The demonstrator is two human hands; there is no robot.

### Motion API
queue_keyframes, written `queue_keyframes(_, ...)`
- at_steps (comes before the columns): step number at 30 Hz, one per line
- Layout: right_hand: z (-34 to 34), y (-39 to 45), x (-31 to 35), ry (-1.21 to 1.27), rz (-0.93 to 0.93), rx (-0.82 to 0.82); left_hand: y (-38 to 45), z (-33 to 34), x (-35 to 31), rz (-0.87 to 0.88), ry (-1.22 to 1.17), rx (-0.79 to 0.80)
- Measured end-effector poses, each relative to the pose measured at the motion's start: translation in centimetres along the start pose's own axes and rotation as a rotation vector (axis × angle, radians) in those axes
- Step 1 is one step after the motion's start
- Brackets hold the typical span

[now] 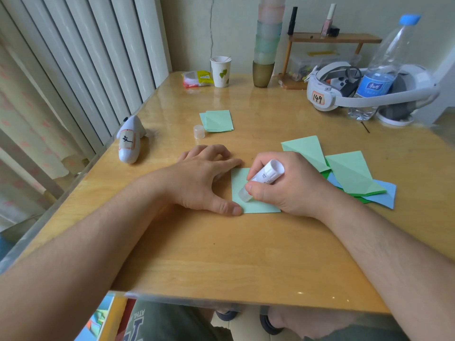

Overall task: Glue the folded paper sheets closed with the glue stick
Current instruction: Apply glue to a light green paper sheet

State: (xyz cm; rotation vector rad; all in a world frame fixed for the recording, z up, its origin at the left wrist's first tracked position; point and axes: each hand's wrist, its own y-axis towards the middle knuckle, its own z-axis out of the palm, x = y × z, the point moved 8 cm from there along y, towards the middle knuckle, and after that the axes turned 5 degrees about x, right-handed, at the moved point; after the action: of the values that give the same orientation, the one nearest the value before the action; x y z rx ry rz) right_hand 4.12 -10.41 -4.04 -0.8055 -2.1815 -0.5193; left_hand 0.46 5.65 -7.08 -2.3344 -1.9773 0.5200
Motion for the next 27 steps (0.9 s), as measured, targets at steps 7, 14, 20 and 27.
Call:
queue_keyframes(7,-2.2,-0.8,-2.0,0.013,0.062,-0.010,0.0,0.1,0.1,0.006,0.001,0.000)
queue_keyframes(14,-2.2,-0.5,-2.1,-0.015,0.062,-0.033,0.0,0.1,0.1,0.008,0.001,0.000)
queue_keyframes(20,-3.2,-0.6,-1.8,0.148,0.001,-0.141,0.0,0.0,0.1,0.008,0.009,0.002)
queue_keyframes(27,-3.4,-0.6,-1.3,0.325,-0.054,-0.240,0.0,0.0,0.0,0.005,0.008,-0.009)
